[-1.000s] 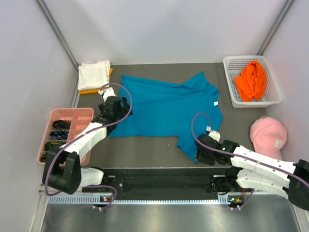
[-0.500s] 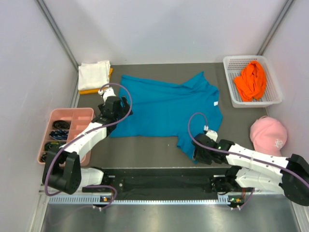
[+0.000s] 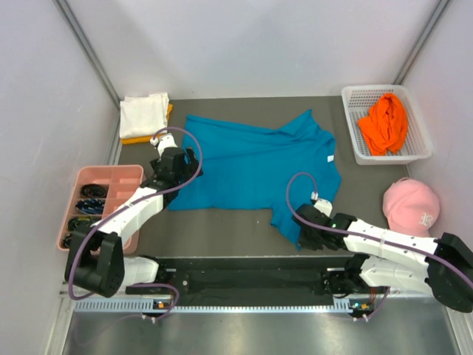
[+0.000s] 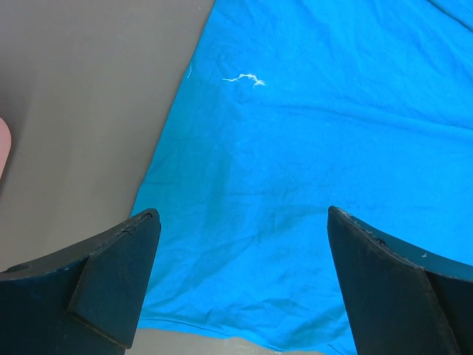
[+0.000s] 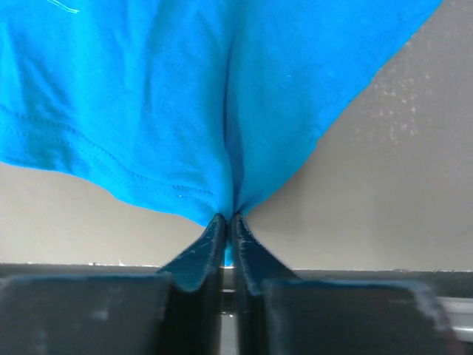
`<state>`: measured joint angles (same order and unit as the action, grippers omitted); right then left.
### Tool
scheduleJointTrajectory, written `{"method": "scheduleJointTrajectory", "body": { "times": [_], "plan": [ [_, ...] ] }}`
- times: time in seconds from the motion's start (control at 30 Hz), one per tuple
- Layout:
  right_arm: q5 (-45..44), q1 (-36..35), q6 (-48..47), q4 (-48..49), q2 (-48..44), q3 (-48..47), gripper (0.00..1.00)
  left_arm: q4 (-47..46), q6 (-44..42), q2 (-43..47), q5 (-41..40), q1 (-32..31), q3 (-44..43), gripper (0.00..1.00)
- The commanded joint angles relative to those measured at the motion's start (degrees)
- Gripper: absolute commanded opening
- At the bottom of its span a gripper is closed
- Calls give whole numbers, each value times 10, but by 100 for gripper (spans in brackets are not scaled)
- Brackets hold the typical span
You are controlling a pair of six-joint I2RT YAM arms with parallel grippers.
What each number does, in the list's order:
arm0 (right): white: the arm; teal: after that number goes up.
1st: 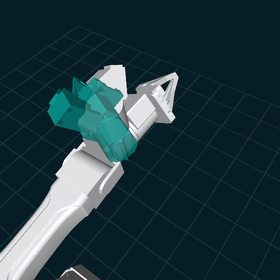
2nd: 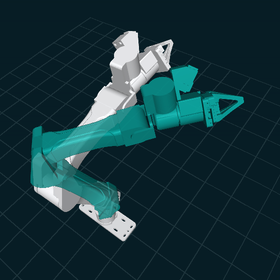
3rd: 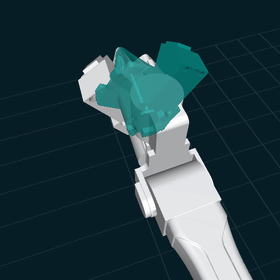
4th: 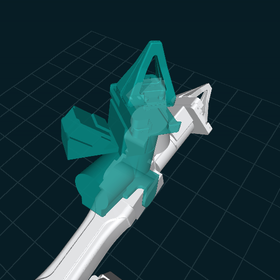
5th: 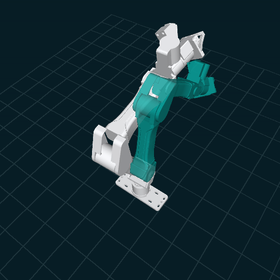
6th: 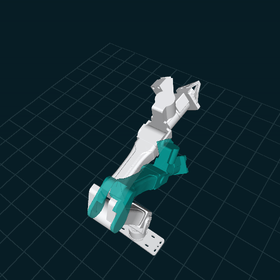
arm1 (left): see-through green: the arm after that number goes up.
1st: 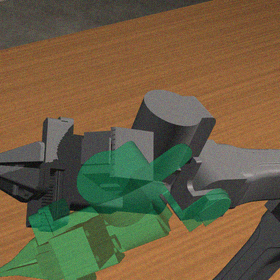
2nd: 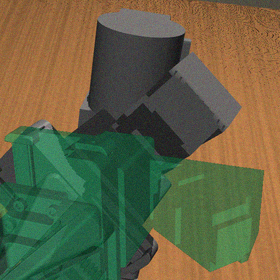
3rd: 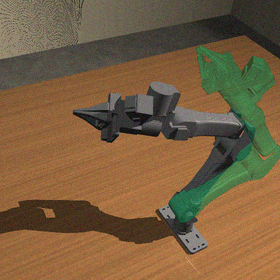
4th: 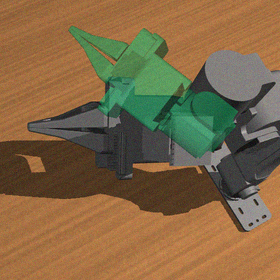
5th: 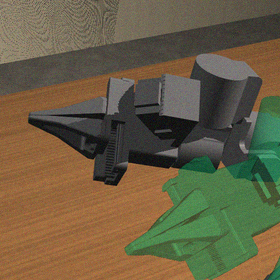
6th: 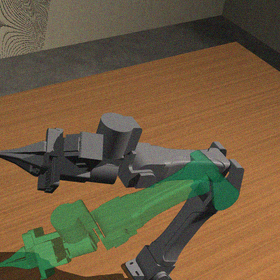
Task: Fold and stack the t-shirts
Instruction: Flatten out the tshirt
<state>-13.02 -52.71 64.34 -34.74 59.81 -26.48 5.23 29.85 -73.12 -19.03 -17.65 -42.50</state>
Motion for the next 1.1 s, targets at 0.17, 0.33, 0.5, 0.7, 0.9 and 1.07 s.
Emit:
{"method": "scheduleJointTrajectory", "body": {
  "times": [0.17, 0.33, 0.5, 0.7, 0.9, 1.07],
  "plan": [
    [-5, -7, 15, -43, -29, 9, 0, -3, -8, 3, -15, 3, -10, 99],
    [-6, -7, 35, -99, -92, 19, 0, -4, -8, 1, -17, 3, -13, 99],
    [-14, -7, 47, -157, -152, 22, 0, -6, -8, -3, -17, 3, -11, 99],
    [-39, -7, 36, -158, -146, -4, 56, -16, -3, -14, -19, 3, -12, 99],
    [-179, -7, -39, -118, -112, -104, 58, -22, 0, -32, -13, 3, -38, 99],
    [-279, 25, -162, -39, -11, -224, 58, -19, -7, -33, -19, 3, -53, 99]
  ]
}}
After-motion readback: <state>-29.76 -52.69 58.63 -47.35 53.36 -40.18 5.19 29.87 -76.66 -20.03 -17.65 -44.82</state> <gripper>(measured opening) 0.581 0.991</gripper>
